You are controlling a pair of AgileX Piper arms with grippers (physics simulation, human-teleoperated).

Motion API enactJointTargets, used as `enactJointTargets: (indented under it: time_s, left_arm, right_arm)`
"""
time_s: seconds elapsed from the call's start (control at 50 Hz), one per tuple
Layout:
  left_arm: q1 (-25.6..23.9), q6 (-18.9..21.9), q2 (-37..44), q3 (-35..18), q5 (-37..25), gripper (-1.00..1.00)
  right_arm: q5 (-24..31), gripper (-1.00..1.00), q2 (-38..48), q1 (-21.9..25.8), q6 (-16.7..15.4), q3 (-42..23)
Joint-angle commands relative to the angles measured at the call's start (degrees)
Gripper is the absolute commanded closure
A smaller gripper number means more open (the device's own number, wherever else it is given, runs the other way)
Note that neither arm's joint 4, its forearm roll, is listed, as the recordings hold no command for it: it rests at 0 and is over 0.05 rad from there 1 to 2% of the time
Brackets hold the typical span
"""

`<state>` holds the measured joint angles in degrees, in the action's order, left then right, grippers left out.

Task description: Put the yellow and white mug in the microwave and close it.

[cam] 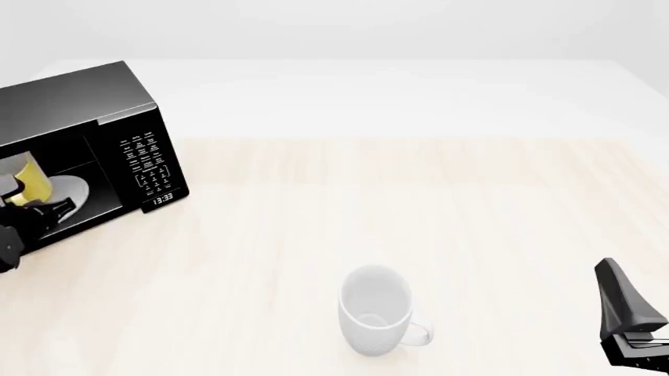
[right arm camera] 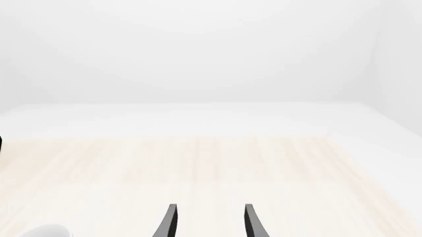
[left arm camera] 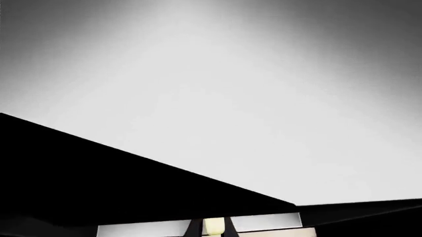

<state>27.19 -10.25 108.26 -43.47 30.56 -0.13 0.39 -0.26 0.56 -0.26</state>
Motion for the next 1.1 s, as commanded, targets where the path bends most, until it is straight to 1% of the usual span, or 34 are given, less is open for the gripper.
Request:
enactJointTargets:
  time_s: [0.02,0.52,0.54,0.56,0.58,0.84,1.1]
  left_arm:
    - [0.4,0.7,0.8,-0.5,0.1,1.0]
    - [1.1,1.8,2.4,-0.4,0.5,1.0]
    - [0.9,1.6,2.4,-0.5,0.4,-1.0]
    - [0.7,1.5,2.3,-0.5,0.4,1.0]
    - [0.7,1.4,2.2,-0.5,0.3,-1.0]
    - [0.9,1.3,1.7,-0.1,-0.1,-1.0]
    - [0.4,1.6,-0.3,2.7,0.3,-1.0]
  right_arm:
    - [0.0,-1.0,0.0,0.0,0.0,0.0]
    - [0.0,-1.0,0.0,0.0,0.0,0.0]
    - [0.0,-1.0,0.0,0.0,0.0,0.0]
    - [0.0,-1.0,0.0,0.0,0.0,0.0]
    - [0.0,-1.0,0.0,0.0,0.0,0.0]
    - [0.0,-1.0,0.0,0.0,0.0,0.0]
    - [0.0,-1.0,0.0,0.0,0.0,0.0]
